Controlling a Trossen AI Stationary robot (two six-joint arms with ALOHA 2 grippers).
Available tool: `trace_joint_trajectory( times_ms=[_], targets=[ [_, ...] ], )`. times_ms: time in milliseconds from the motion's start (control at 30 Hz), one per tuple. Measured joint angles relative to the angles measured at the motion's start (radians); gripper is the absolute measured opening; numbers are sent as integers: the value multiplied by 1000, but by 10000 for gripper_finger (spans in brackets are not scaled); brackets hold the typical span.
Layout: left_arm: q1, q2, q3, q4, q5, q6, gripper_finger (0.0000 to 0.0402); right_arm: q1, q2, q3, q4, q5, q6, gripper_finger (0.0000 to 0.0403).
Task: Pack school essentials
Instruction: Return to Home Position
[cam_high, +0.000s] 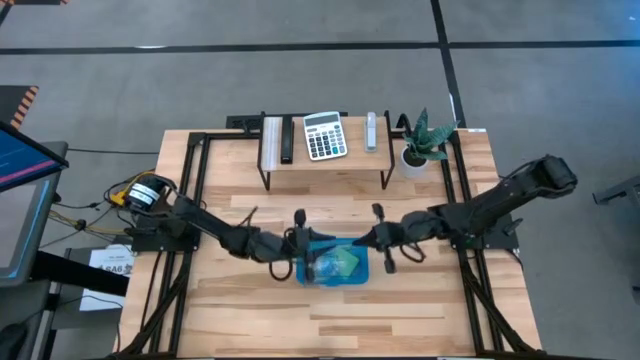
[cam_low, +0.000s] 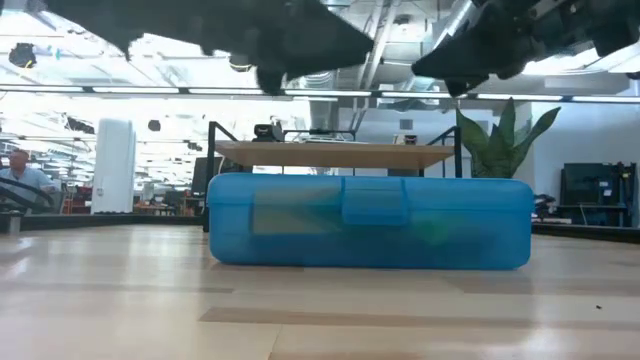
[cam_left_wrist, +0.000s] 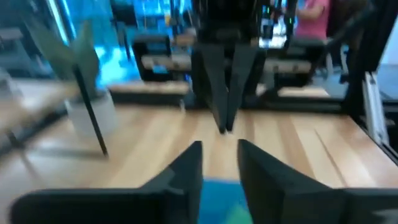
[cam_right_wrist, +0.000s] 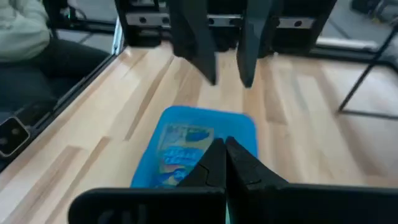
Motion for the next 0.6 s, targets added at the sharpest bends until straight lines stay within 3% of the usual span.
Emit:
trace_joint_trajectory(
  times_ms=[200,400,600],
  targets=[
    [116,-84,2,85,116,127,8,-63,-207,-90,-26,0,-45,6],
    [218,-280,2,-81,185,174,1,-135,-461,-173,-73,0,-131,6],
    [226,-515,-18,-318,151,223,0,-202,-704,-207,-189,0,-197,6]
  ],
)
